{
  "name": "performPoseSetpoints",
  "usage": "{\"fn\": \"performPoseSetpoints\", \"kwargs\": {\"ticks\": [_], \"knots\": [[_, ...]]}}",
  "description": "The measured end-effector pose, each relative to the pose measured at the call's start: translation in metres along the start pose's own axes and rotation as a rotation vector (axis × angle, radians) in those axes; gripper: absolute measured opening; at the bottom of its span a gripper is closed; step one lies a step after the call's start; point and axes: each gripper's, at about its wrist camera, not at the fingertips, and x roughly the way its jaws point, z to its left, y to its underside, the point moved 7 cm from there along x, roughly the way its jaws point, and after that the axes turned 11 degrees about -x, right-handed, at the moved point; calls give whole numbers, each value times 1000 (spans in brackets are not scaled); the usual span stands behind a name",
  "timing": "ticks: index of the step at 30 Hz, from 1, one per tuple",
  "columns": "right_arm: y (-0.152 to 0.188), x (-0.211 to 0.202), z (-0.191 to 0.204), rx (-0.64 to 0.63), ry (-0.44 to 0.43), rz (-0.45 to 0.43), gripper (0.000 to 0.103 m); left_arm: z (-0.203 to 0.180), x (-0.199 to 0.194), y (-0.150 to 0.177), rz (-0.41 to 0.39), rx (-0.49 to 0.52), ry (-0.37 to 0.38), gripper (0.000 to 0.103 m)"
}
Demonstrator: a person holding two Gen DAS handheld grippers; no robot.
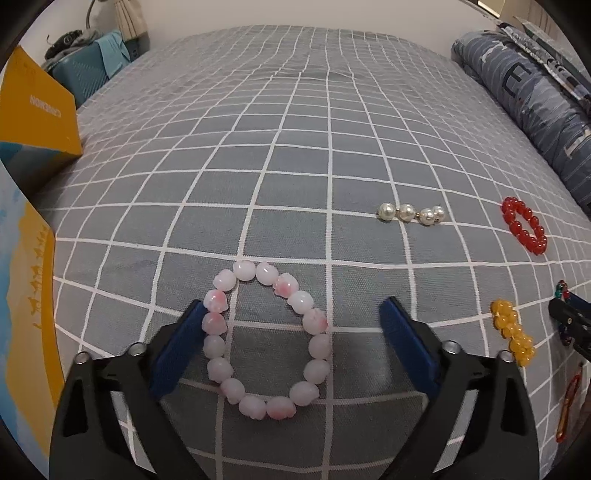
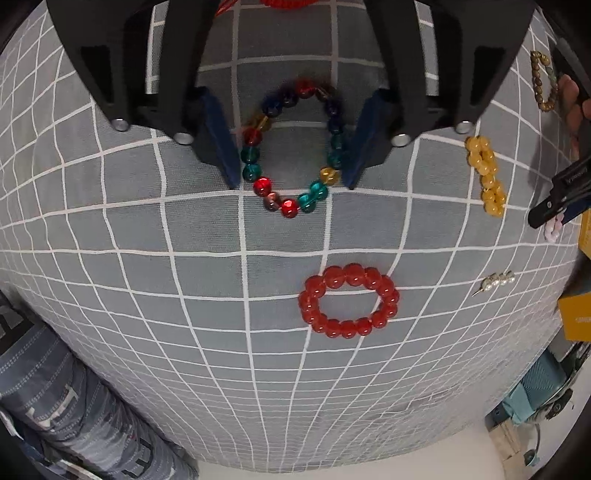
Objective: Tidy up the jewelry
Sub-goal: 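Grasp the pink-white bead bracelet with left tool while right grasps multicolour bracelet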
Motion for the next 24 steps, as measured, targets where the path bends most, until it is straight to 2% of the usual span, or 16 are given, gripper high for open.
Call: {"fn": "performPoseSetpoints", "kwargs": {"ticks": [2, 5, 6, 7, 8, 9, 12, 14, 19, 24], "knots": [[1, -1, 3, -17, 0, -3, 38, -2, -4, 3, 1, 7, 19, 63], [1, -2, 6, -25, -5, -3, 26, -6, -8, 5, 12, 14, 36, 48], [0, -1, 6, -29, -2, -3, 20, -8, -7, 5, 12, 14, 35, 46], [0, -1, 6, -35, 4, -3, 18, -7, -8, 5, 13, 12, 33, 38], [0, -1, 7, -44, 12, -6, 18, -7, -8, 5, 14, 8, 29, 27], [0, -1, 8, -49, 18, -10, 18, -6, -9, 5, 15, 7, 26, 21], [1, -4, 9, -51, 31, -26, 18, -6, -14, 6, 14, 8, 33, 21], [-2, -7, 7, -31, 20, -40, 18, -9, -21, 6, 1, 12, 54, 10], [-5, -26, 1, 2, 31, -112, 17, -16, -40, 1, -80, 15, 79, 10], [-7, -40, 1, 17, 40, -166, 17, -17, -47, -2, -99, 1, 101, 10]]}}
